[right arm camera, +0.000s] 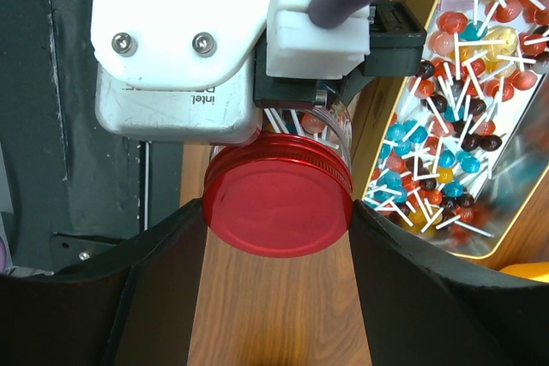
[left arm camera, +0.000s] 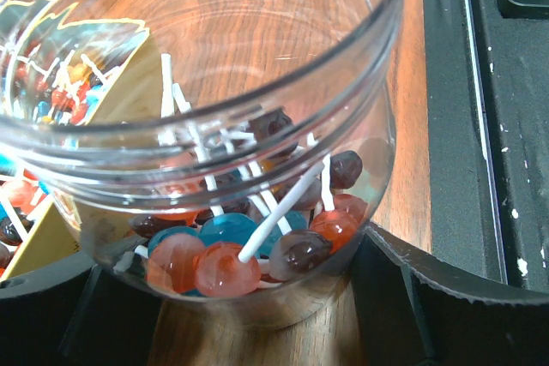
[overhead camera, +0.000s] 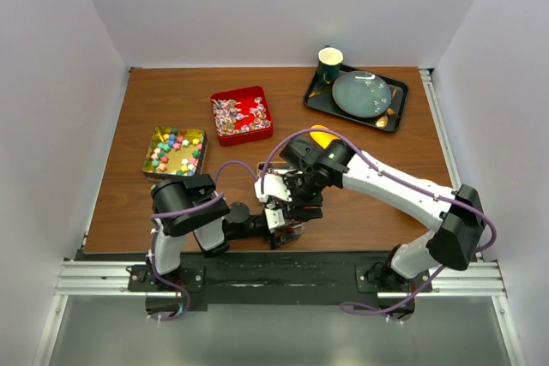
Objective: Pack the candies
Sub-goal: Close the bottle lid on the packing bottle.
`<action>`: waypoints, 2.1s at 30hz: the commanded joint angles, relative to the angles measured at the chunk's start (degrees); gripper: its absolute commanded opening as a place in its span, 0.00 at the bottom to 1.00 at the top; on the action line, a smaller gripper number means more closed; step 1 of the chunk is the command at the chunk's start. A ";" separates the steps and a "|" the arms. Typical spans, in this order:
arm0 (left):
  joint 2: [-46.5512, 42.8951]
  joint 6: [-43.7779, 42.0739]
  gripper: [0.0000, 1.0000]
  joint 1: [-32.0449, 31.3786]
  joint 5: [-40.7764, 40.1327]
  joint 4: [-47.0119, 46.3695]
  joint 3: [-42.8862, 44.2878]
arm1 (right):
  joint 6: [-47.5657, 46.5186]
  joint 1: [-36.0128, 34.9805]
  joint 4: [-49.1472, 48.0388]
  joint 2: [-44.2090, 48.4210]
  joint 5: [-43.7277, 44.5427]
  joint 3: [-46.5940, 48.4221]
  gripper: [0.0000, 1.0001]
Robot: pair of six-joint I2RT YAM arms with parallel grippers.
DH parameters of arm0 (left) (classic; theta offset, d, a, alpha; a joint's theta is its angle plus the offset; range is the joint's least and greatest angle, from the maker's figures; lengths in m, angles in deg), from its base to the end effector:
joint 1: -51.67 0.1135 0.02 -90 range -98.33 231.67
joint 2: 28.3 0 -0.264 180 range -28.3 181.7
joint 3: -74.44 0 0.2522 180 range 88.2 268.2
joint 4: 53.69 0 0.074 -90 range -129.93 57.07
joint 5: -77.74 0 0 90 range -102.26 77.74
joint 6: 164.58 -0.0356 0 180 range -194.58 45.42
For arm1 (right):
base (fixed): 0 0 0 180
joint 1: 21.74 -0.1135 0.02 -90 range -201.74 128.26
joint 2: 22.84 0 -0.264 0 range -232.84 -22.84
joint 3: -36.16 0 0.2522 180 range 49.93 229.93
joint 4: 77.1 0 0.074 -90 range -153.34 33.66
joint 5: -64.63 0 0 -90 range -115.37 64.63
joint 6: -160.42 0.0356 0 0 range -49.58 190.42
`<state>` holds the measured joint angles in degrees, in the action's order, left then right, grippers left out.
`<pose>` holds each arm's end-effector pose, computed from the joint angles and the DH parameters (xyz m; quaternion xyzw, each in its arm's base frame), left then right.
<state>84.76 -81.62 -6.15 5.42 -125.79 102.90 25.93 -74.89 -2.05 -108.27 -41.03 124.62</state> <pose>0.1253 -0.2195 0.0820 0.4944 0.5989 -0.3735 0.5074 0.1628 0.2332 0.2870 -0.7505 0.6283 0.1459 0.1442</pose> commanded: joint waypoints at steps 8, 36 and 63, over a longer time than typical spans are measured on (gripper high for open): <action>3.49 -5.96 0.60 0.34 -3.52 -14.33 -1.78 | 0.63 0.59 -0.48 -2.64 1.25 4.32 0.52; 3.66 -5.87 0.60 0.34 -3.96 -14.50 -1.69 | 3.44 -1.61 -0.57 -3.17 -0.69 5.46 0.76; 3.05 -5.78 0.00 0.25 -4.22 -12.66 -1.60 | 5.46 5.07 -0.20 4.40 -9.56 5.64 0.55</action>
<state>84.60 -82.63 -6.21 5.33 -125.92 102.77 29.48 -69.60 2.20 -103.15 -44.06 128.97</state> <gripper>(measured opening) 0.809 0.679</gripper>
